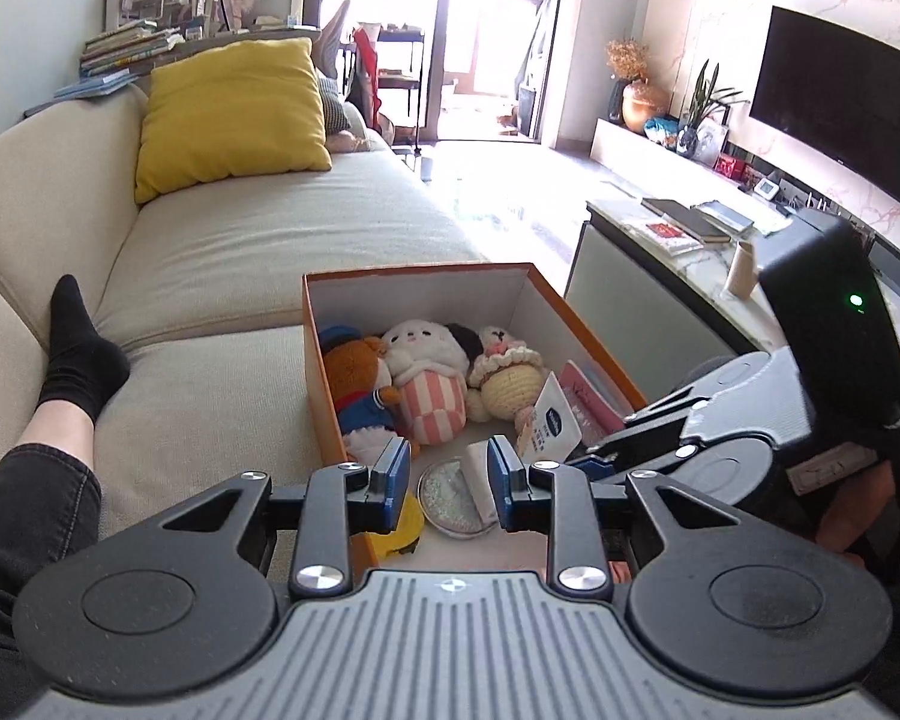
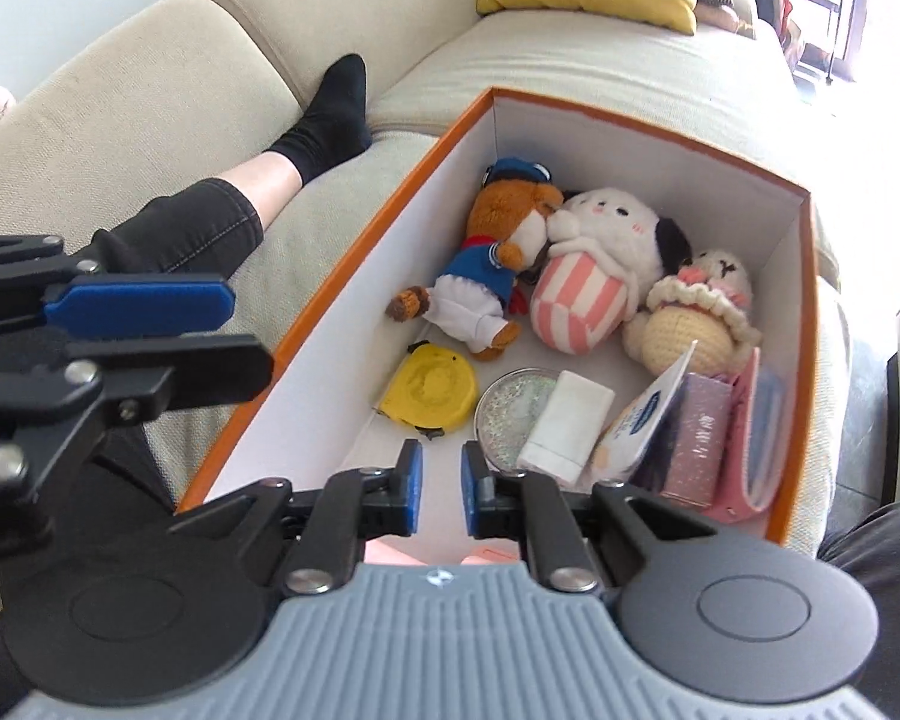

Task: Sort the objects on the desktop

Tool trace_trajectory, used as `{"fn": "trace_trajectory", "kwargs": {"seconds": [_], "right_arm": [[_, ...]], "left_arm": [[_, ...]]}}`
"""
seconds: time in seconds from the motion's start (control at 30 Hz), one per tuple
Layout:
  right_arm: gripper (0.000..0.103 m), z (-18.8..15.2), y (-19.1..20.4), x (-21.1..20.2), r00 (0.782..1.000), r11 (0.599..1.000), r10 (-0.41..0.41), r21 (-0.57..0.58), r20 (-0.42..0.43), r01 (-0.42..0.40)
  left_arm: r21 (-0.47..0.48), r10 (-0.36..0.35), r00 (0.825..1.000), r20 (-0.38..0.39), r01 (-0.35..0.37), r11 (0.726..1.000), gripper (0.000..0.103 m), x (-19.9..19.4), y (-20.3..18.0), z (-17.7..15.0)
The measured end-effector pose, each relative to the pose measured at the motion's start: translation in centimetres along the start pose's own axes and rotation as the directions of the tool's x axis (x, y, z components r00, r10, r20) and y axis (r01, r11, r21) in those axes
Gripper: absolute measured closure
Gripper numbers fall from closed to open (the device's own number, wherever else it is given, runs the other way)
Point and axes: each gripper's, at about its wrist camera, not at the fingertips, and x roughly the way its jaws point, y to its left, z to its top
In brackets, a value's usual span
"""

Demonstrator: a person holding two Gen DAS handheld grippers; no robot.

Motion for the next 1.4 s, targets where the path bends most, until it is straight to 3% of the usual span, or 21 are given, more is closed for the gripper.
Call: {"fn": "trace_trajectory", "kwargs": {"seconds": [0.1,0.17,0.3,0.37,0.47,0.53,0.63,0.8,1.07,1.4], "right_arm": [[0.076,-0.4,-0.1,-1.7,0.998,1.0,-0.024,-0.005,0.063,0.024],[0.073,-1.1,-0.4,-3.7,0.993,0.999,-0.053,-0.005,0.11,0.054],[0.056,-2.7,-0.6,-7.3,0.972,0.994,-0.103,-0.001,0.21,0.106],[0.049,-3.4,-0.7,-8.5,0.959,0.991,-0.128,0.004,0.252,0.131],[0.032,-4.3,-0.7,-9.6,0.937,0.987,-0.158,0.025,0.311,0.158],[0.029,-4.6,-0.8,-9.9,0.928,0.983,-0.184,0.047,0.323,0.178],[0.023,-4.8,-1.1,-9.9,0.924,0.979,-0.203,0.077,0.324,0.188],[0.016,-4.8,-0.8,-8.7,0.924,0.973,-0.229,0.07,0.306,0.219],[0.014,-5.3,-0.8,-6.2,0.947,0.973,-0.23,0.074,0.222,0.219],[0.013,-6.6,-0.8,-4.3,0.957,0.967,-0.253,0.08,0.145,0.244]], "left_arm": [[-0.013,0.011,0.998,0.054,-0.01,1.0,0.064,-0.5,-0.4,0.3],[-0.02,0.015,0.997,0.08,-0.013,1.0,0.051,-0.8,-0.6,0.4],[-0.024,0.03,0.993,0.114,-0.028,0.999,0.042,-1.0,-1.2,0.4],[-0.02,0.046,0.99,0.135,-0.044,0.999,0.032,-1.0,-1.6,0.3],[0.008,0.088,0.982,0.168,-0.09,0.996,0.024,-0.9,-2.3,-0.1],[0.029,0.13,0.974,0.187,-0.138,0.99,0.019,-0.7,-2.9,-0.4],[0.052,0.18,0.962,0.203,-0.195,0.98,0.016,-0.4,-3.6,-0.7],[0.046,0.195,0.966,0.173,-0.205,0.978,0.016,0.4,-3.8,-1.5],[0.01,0.166,0.984,0.069,-0.167,0.986,0.016,2.1,-3.0,-3.0],[-0.018,0.145,0.988,-0.049,-0.146,0.989,0.015,3.8,-2.6,-4.3]]}}
